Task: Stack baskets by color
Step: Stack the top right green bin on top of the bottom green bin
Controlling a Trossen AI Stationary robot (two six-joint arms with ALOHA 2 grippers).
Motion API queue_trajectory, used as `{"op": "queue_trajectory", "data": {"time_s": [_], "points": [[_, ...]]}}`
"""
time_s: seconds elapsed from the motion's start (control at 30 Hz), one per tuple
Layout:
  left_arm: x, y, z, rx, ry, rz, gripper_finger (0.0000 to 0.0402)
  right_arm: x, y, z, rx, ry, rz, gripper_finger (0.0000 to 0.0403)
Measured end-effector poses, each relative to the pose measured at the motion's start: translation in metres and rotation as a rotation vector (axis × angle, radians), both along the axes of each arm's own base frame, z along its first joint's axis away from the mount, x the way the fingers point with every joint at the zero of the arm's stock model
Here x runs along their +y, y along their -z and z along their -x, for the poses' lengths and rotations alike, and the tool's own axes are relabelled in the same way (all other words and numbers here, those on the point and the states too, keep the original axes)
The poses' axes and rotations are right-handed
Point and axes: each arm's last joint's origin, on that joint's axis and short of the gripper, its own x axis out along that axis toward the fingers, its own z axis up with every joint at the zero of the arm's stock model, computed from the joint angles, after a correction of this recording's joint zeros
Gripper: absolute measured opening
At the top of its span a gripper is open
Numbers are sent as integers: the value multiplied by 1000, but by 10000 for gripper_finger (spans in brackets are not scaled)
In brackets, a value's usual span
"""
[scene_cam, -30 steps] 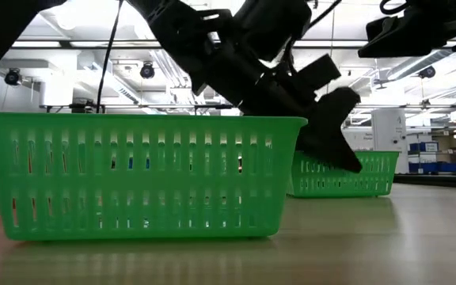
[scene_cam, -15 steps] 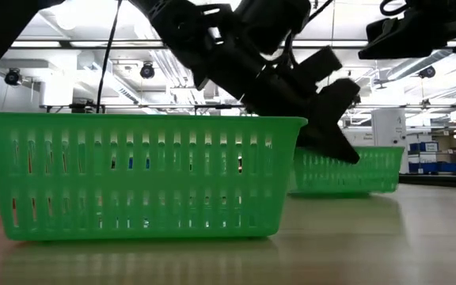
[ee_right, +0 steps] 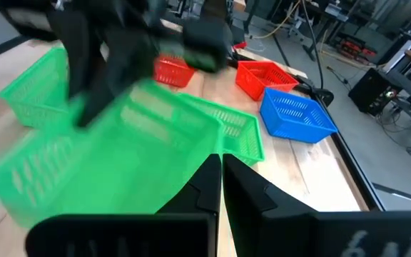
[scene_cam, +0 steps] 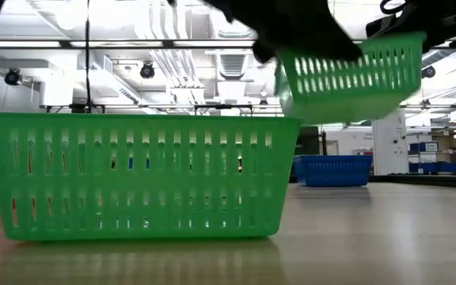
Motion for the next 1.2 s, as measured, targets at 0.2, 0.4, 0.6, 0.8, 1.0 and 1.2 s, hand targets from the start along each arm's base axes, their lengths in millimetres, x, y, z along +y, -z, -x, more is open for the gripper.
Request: {"op": "queue_trajectory", "data": {"time_s": [0.2,0.4,0.6,0.8,1.0,1.2], "points": [[-36,-30,27,-38,2,-30,0,0,-2,-1,-35,0,-5,9],[-73,-42,50,-67,-17,-31,0,0,-1,-1,-37,-3,5,9],[-101,-48,65,-80,-59,137,0,0,-1,-2,-40,-7,18,9],[-130,-51,94,29,-156,186,0,0,-3,-2,-53,-13,37,9],[-149,-46,110,61,-175,127,0,0,-3,-2,-55,-14,41,9],[-155,-26,114,136,-188,90,0,0,-2,-2,-54,-12,34,9]]}}
